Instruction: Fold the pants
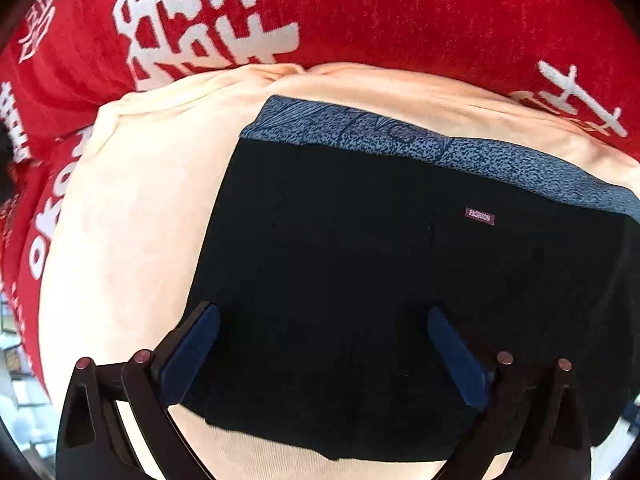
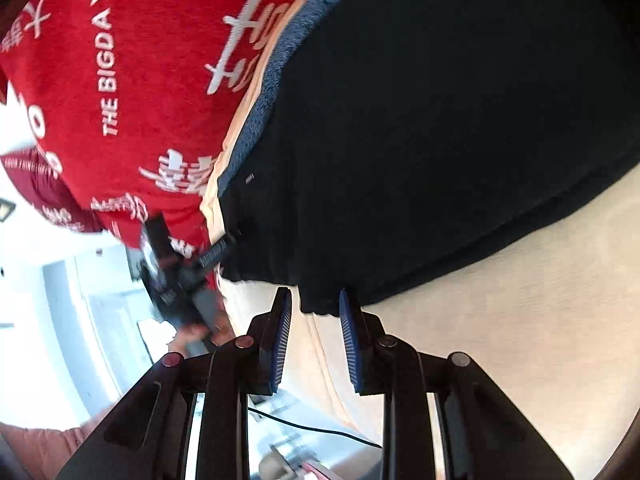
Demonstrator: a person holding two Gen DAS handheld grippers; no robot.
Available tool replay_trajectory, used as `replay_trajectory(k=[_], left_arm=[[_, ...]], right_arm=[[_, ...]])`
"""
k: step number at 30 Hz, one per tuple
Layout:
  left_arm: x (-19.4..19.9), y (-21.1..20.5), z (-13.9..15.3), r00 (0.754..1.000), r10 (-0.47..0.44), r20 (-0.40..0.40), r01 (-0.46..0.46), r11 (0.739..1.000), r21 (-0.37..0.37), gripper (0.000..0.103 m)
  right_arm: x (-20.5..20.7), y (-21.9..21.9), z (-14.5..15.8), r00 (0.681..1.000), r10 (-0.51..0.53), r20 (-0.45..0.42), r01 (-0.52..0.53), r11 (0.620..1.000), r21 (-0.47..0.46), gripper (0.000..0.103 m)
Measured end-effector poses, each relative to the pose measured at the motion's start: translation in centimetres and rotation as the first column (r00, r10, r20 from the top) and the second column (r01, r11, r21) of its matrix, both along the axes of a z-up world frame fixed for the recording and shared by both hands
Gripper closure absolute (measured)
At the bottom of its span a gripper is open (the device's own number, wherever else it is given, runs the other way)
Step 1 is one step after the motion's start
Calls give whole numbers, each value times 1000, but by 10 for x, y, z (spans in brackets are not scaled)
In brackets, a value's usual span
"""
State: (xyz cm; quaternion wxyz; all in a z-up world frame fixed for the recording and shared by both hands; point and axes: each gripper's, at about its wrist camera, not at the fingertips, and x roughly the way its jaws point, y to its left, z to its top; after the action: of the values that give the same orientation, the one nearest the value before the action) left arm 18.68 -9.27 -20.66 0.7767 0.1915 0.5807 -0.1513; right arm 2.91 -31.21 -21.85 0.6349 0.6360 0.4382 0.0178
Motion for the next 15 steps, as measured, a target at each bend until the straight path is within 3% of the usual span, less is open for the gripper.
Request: replay_trajectory(k=[4,5,7,9,12,13,15], left_arm=[[3,5,-1,1000,-3,-13,3,1000,-20,0],[4,6,-1,1000,1,-19,-2,1000,-24,0],[6,10,-2,1000,0,-22,-1,999,-32,0],[6,11,-5,1000,2,-15,-2,999,-39,0],[12,18,-10,1000,3,-7,-3,999,-40,0],[10,14,-8,1000,2,-9,-3,999,-41,0],[7,15,-4,1000,-4,-10,3,999,-49,0]], right_arm=[[16,-9,5,999,-50,-22,50,999,-13,77],[22,-12,8,999,-35,-42,33,999,-37,85],[31,-10,20,1000,5,-1,-5,999,-36,85],[28,-2,31,996,82,-33,-85,992,-89,84],[17,10,29,987,137,-88,-146,984,-100,75],[14,11,23,986,128,-110,-138,986,-90,70],[7,9,11,989,84,-125,-91,994,-55,69]])
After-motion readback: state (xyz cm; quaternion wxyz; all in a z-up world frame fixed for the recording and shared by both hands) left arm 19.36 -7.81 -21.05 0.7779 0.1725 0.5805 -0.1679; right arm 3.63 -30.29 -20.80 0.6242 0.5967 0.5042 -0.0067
